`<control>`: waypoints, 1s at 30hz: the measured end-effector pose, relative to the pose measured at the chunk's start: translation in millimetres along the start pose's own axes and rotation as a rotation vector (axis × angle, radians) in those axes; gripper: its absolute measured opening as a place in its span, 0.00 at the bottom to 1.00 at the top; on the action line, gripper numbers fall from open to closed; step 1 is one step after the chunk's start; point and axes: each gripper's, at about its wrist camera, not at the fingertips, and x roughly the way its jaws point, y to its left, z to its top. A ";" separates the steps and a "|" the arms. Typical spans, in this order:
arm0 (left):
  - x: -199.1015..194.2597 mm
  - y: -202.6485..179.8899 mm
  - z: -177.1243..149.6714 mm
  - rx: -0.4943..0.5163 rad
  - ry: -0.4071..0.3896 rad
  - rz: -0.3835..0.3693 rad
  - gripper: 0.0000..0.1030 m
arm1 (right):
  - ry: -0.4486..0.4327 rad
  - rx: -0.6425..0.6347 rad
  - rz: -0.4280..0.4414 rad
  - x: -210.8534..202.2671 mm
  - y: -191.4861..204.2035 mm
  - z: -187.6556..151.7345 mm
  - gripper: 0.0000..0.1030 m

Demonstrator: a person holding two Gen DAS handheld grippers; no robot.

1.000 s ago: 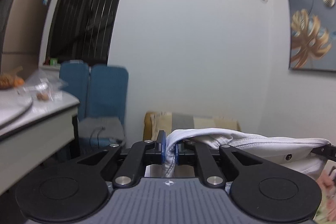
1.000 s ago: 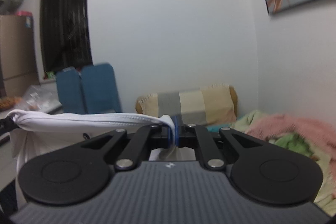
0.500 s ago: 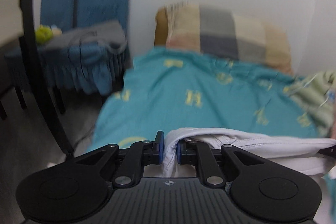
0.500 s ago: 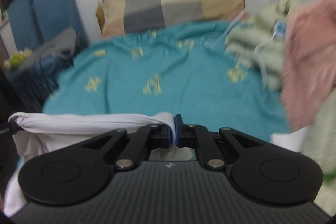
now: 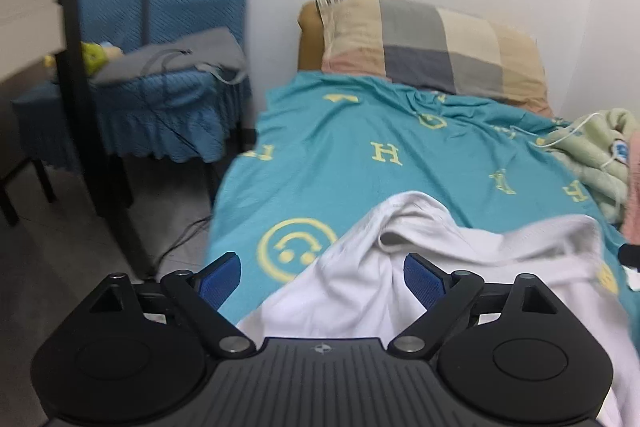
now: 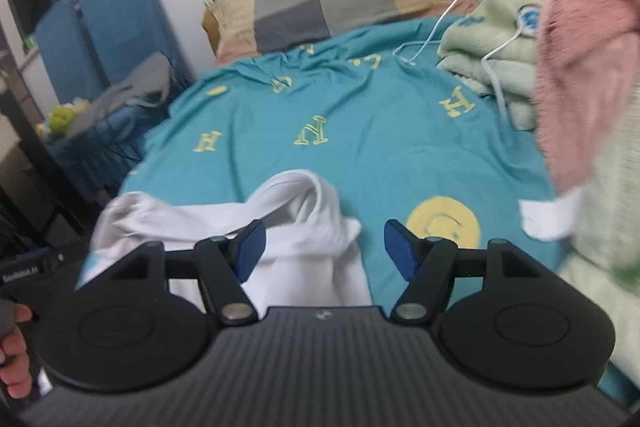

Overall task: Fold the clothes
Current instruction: 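Open both grippers and release the sweatshirt flat on the sheet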

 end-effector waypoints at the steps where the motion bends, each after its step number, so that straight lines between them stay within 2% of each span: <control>1: -22.1 1.4 -5.7 0.002 -0.009 -0.003 0.89 | -0.005 0.002 0.006 -15.8 1.4 -3.7 0.66; 6: -135.0 -1.7 -44.6 -0.007 -0.036 -0.019 0.90 | -0.028 0.008 0.035 -95.4 8.1 -23.0 0.65; 10: -214.6 -5.9 -85.2 -0.048 -0.055 -0.047 0.90 | -0.038 -0.020 0.050 -164.3 13.9 -54.7 0.66; 15: -261.0 -12.3 -111.8 -0.038 0.022 -0.011 0.90 | -0.061 -0.028 0.065 -226.6 8.2 -90.2 0.66; 17: -266.7 -15.2 -117.0 -0.004 0.035 0.019 0.89 | -0.061 -0.016 0.062 -237.0 0.1 -100.8 0.66; 20: -252.5 -2.3 -121.4 -0.048 0.075 0.055 0.87 | -0.043 0.031 0.078 -237.7 -16.3 -109.0 0.66; 26: -190.8 68.7 -138.6 -0.435 0.191 0.029 0.80 | 0.029 0.186 0.128 -209.9 -43.3 -112.2 0.66; 30: -156.4 97.7 -147.9 -0.566 0.212 -0.002 0.73 | 0.071 0.270 0.183 -187.0 -51.1 -110.7 0.66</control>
